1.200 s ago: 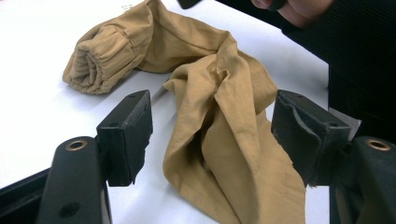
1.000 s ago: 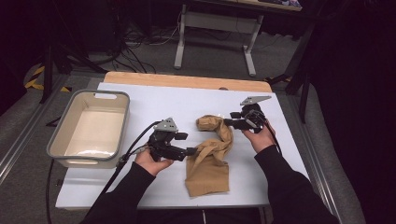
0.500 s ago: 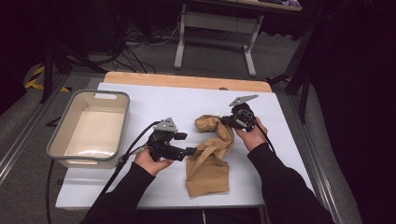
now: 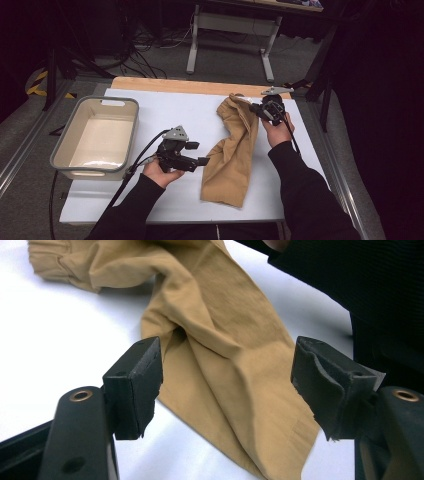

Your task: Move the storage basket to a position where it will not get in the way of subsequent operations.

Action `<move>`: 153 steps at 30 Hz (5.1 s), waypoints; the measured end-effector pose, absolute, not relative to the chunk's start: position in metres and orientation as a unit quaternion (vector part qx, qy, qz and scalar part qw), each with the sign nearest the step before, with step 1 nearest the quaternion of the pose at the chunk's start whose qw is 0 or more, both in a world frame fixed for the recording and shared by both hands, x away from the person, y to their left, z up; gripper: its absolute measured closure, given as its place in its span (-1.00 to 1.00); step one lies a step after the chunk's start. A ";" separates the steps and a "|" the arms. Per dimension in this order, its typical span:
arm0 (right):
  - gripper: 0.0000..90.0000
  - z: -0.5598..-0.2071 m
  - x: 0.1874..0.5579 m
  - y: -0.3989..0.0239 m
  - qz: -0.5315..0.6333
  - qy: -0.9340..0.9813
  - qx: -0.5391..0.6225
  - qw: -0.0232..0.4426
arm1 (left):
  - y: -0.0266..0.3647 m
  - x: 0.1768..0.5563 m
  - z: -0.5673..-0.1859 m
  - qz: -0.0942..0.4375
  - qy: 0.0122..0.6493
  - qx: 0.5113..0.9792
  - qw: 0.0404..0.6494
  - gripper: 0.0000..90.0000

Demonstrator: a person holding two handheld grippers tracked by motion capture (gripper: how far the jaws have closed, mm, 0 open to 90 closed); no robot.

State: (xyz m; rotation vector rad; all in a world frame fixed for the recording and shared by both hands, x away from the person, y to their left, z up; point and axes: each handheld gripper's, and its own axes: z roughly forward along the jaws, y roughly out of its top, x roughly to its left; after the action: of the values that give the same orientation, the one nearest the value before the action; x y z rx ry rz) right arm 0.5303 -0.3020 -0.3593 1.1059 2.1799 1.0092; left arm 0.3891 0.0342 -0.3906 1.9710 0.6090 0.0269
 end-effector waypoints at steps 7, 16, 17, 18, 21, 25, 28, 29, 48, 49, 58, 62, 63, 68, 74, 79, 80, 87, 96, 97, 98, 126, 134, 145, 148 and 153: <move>0.88 -0.380 0.544 -0.322 0.324 0.797 0.447 0.246 | 0.034 0.389 -0.391 0.011 0.253 0.819 0.514 -0.33; 0.34 -0.382 0.528 -0.330 0.318 0.797 0.445 0.256 | 0.032 0.388 -0.392 0.009 0.251 0.820 0.514 -0.33; 0.27 -0.380 0.524 -0.331 0.323 0.796 0.443 0.257 | 0.031 0.388 -0.392 0.008 0.251 0.820 0.514 -0.33; 0.25 -0.378 0.519 -0.333 0.328 0.794 0.442 0.257 | 0.031 0.388 -0.392 0.008 0.251 0.820 0.514 -0.33; 0.22 -0.374 0.503 -0.337 0.346 0.792 0.437 0.249 | 0.031 0.389 -0.392 0.007 0.252 0.819 0.515 -0.33; 0.19 -0.373 0.478 -0.338 0.363 0.799 0.423 0.224 | 0.029 0.389 -0.392 0.007 0.249 0.821 0.515 -0.33; 0.17 -0.376 0.463 -0.332 0.364 0.811 0.406 0.211 | 0.026 0.389 -0.392 0.006 0.247 0.822 0.513 -0.33; 0.18 -0.377 0.460 -0.330 0.363 0.815 0.401 0.207 | 0.026 0.389 -0.393 0.006 0.247 0.823 0.512 -0.33; 0.93 -0.385 0.473 -0.286 0.326 0.845 0.392 0.165 | 0.030 0.389 -0.393 0.010 0.253 0.824 0.507 -0.33; 0.93 -0.382 0.474 -0.283 0.330 0.846 0.387 0.163 | 0.031 0.389 -0.392 0.010 0.252 0.824 0.507 -0.33; 0.94 -0.365 0.480 -0.238 0.363 0.855 0.344 0.138 | 0.040 0.387 -0.394 0.015 0.267 0.818 0.510 -0.33; 0.94 -0.363 0.483 -0.212 0.370 0.862 0.323 0.130 | 0.045 0.385 -0.393 0.018 0.272 0.815 0.511 -0.33; 0.94 -0.364 0.484 -0.206 0.370 0.863 0.318 0.127 | 0.046 0.385 -0.393 0.020 0.272 0.815 0.512 -0.33; 0.94 -0.371 0.488 -0.178 0.367 0.872 0.304 0.111 | 0.052 0.384 -0.393 0.023 0.279 0.810 0.515 -0.33; 0.93 -0.387 0.494 -0.154 0.364 0.878 0.298 0.083 | 0.056 0.383 -0.394 0.023 0.285 0.808 0.515 -0.33; 0.70 -0.395 0.493 -0.150 0.359 0.883 0.291 0.086 | 0.052 0.382 -0.396 0.020 0.282 0.810 0.513 -0.33; 0.59 -0.394 0.492 -0.154 0.365 0.880 0.292 0.086 | 0.051 0.383 -0.397 0.018 0.281 0.811 0.512 -0.33; 0.23 -0.375 0.474 -0.206 0.397 0.855 0.308 0.129 | 0.041 0.388 -0.407 0.017 0.284 0.821 0.495 -0.32; 0.10 -0.387 0.445 -0.274 0.380 0.843 0.346 0.159 | 0.023 0.394 -0.419 0.009 0.276 0.834 0.477 -0.31; 0.10 -0.388 0.442 -0.280 0.377 0.842 0.349 0.162 | 0.021 0.394 -0.420 0.008 0.276 0.836 0.475 -0.31; 0.09 -0.390 0.438 -0.285 0.373 0.842 0.352 0.166 | 0.019 0.395 -0.421 0.007 0.273 0.838 0.472 -0.29; 0.38 -0.444 0.395 -0.313 0.300 0.854 0.385 0.179 | 0.005 0.394 -0.428 -0.002 0.258 0.851 0.458 -0.21; 1.00 -0.444 0.395 -0.307 0.296 0.865 0.366 0.174 | 0.007 0.395 -0.426 0.001 0.257 0.850 0.459 -0.21; 1.00 -0.427 0.398 -0.327 0.280 0.860 0.385 0.183 | 0.010 0.395 -0.425 0.001 0.260 0.848 0.463 -0.22; 1.00 -0.422 0.399 -0.345 0.286 0.849 0.404 0.183 | 0.010 0.395 -0.425 0.004 0.261 0.849 0.460 -0.22; 0.88 -0.422 0.390 -0.355 0.311 0.845 0.398 0.173 | 0.008 0.395 -0.426 0.001 0.262 0.848 0.460 -0.21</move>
State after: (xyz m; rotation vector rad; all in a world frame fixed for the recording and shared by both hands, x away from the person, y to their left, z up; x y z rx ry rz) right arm 0.3902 -0.3549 -0.4219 1.1301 2.3978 0.8813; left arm 0.3951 0.0081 -0.4256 2.0878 0.6446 0.0018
